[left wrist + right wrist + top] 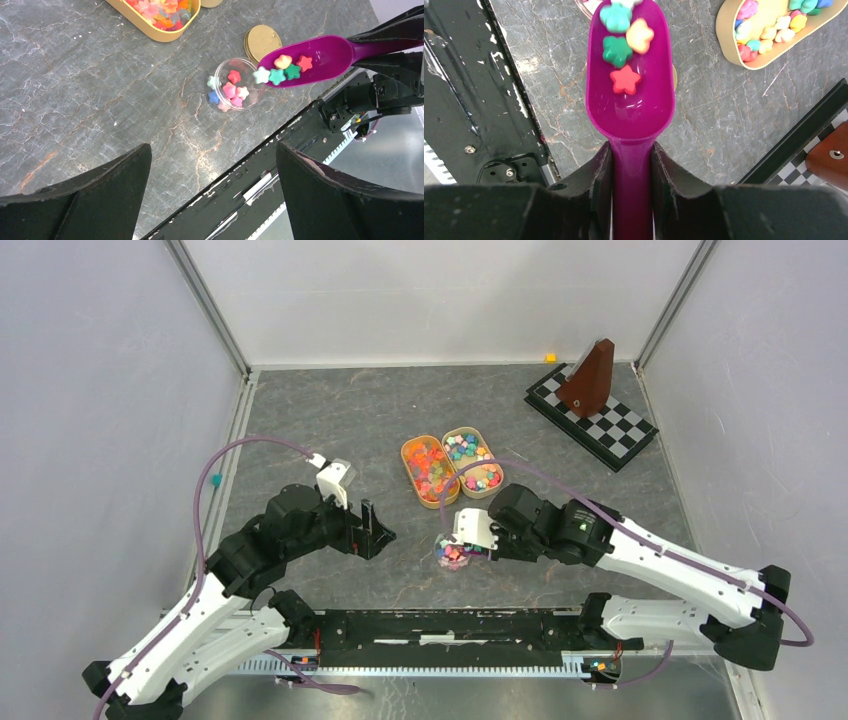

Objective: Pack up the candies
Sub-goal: Place the fake candies in the packing bottle.

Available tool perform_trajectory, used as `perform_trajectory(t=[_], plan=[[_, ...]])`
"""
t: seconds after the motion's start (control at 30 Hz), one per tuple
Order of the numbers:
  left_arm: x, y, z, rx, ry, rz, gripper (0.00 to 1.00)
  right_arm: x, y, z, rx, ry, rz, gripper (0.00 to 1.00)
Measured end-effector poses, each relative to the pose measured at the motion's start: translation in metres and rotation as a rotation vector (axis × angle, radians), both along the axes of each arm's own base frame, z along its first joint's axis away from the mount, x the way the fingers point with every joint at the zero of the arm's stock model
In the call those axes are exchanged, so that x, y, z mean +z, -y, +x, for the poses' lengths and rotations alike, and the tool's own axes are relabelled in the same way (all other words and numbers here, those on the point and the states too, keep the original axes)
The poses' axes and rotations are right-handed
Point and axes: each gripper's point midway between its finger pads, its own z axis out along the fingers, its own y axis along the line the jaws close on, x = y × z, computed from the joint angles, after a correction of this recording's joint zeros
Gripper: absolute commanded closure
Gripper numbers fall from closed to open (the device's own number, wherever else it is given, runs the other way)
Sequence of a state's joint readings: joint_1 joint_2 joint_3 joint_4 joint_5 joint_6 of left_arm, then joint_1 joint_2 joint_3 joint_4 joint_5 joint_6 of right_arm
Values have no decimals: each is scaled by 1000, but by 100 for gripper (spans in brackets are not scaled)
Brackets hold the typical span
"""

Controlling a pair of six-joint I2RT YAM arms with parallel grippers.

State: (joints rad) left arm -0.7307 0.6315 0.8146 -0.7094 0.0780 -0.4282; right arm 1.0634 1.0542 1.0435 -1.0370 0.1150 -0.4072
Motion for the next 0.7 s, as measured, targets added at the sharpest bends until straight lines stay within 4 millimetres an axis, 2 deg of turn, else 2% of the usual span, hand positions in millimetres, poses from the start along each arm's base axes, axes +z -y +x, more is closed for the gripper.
perform_trajectory(t=[0.4, 0.7], plan=[[-2, -3, -1, 8, 11, -3, 0, -7, 7, 7, -23, 38, -141, 100], [-7, -3, -1, 8, 3, 3, 0, 6, 11, 20, -75, 112, -150, 100]])
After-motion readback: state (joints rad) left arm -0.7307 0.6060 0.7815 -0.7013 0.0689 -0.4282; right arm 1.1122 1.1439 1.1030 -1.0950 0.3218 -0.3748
